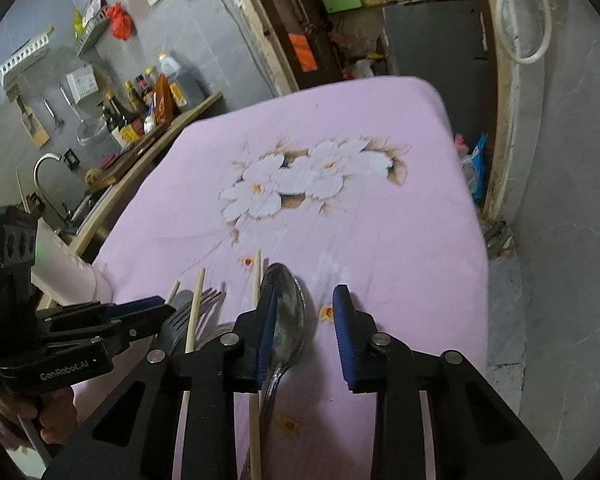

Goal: Organize utensils

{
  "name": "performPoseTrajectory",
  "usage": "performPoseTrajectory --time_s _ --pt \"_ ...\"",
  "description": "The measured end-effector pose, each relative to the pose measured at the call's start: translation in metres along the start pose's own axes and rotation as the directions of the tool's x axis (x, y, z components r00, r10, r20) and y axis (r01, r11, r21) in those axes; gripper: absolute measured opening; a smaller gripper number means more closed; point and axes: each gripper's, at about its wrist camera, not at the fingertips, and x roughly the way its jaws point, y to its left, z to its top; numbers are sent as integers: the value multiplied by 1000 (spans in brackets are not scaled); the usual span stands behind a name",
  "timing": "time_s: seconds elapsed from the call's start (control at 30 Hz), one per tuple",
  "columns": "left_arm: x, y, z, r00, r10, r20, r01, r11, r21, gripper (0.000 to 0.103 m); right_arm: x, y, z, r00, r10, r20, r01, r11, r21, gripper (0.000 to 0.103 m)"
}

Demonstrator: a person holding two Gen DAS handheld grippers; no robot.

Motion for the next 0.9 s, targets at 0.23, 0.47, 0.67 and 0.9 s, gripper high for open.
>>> performPoseTrajectory --time_s 0.23,0.47,0.67,0.9 --pt "1 6 7 1000 -16 -25 14 998 -57 10 3 4 1 999 -5 -34 4 999 -34 23" --pt "4 12 12 996 -62 -70 55 993 -103 6 3 10 11 995 -38 -96 27 994 -110 12" --pt "-14 12 18 995 -88 -44 82 989 -121 5 -18 15 14 997 -47 -68 40 994 -104 2" --pt "-62 3 25 993 -114 42 116 993 -36 5 -65 29 17 987 -154 54 160 979 -124 2"
